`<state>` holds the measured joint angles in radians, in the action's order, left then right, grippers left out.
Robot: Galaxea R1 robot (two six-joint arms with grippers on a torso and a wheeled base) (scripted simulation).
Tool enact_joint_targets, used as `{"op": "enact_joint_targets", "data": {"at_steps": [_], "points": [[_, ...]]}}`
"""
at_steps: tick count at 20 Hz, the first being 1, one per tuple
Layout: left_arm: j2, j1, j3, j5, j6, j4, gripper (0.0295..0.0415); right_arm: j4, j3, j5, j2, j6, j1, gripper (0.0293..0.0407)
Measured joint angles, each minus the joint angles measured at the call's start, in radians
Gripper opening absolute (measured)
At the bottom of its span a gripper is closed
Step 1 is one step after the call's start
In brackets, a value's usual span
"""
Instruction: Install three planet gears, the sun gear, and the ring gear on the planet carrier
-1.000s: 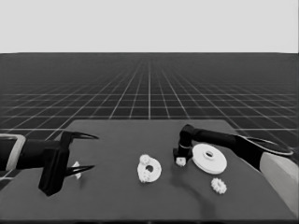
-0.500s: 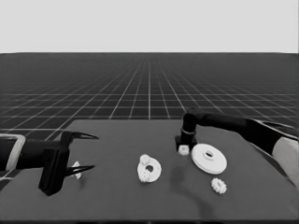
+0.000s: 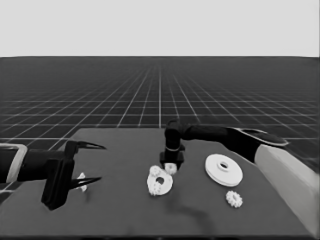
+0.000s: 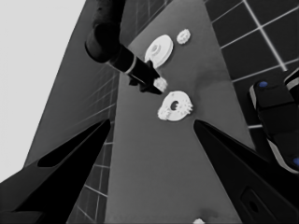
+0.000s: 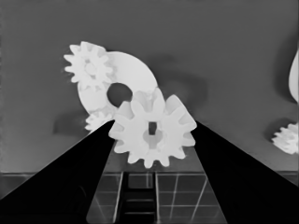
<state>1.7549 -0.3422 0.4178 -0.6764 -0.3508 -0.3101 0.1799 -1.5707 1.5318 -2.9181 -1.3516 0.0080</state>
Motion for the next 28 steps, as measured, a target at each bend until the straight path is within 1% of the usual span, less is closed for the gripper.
{"op": "enact_joint_targets", "data": {"at_steps": [1, 2, 3, 5, 10, 11, 12, 13, 14, 20, 21, 22, 23, 25, 28], "points": [[0.0, 0.0, 0.0, 0.0, 0.0, 0.0, 0.0385, 0.062, -0.03, -0.018, -0.009, 0.019, -0.059, 0.0312], [0.0, 0.0, 0.0, 0.0, 0.0, 0.0, 0.0385, 0.098, -0.056, -0.031, -0.016, 0.033, -0.102, 0.0312], [0.0, 0.0, 0.0, 0.0, 0.0, 0.0, 0.0385, 0.118, -0.074, -0.041, -0.021, 0.044, -0.126, 0.0312], [0.0, 0.0, 0.0, 0.0, 0.0, 0.0, 0.0385, 0.136, -0.093, -0.05, -0.027, 0.054, -0.145, 0.0312], [0.0, 0.0, 0.0, 0.0, 0.0, 0.0, 0.0385, 0.145, -0.102, -0.055, -0.029, 0.059, -0.154, 0.0312], [0.0, 0.0, 0.0, 0.0, 0.0, 0.0, 0.0385, 0.145, -0.103, -0.055, -0.029, 0.06, -0.154, 0.0344], [0.0, 0.0, 0.0, 0.0, 0.0, 0.0, 0.0385, 0.145, -0.103, -0.055, -0.03, 0.06, -0.154, 0.0371], [0.0, 0.0, 0.0, 0.0, 0.0, 0.0, 0.0385, 0.145, -0.103, -0.056, -0.03, 0.06, -0.154, 0.0381], [0.0, 0.0, 0.0, 0.0, 0.0, 0.0, 0.0385, 0.145, -0.103, -0.056, -0.03, 0.06, -0.154, 0.0383], [0.0, 0.0, 0.0, 0.0, 0.0, 0.0, 0.0385, 0.145, -0.103, -0.056, -0.03, 0.06, -0.154, 0.0385], [0.0, 0.0, 0.0, 0.0, 0.0, 0.0, 0.0385, 0.092, -0.046, -0.026, -0.012, 0.027, -0.101, 0.0385], [0.0, 0.0, 0.0, 0.0, 0.0, 0.0, 0.0385, 0.056, -0.021, -0.013, -0.006, 0.011, -0.058, 0.0385], [0.0, 0.0, 0.0, 0.0, 0.0, 0.0, 0.0385, 0.033, -0.01, -0.007, -0.003, 0.005, -0.033, 0.0385], [0.0, 0.0, 0.0, 0.0, 0.0, 0.0, 0.0385, 0.012, -0.003, -0.002, -0.002, 0.0, -0.01, 0.0385], [0.0, 0.0, 0.0, 0.0, 0.0, 0.0, 0.0385, 0.002, -0.001, 0.0, -0.001, -0.001, -0.002, 0.0385]]}}
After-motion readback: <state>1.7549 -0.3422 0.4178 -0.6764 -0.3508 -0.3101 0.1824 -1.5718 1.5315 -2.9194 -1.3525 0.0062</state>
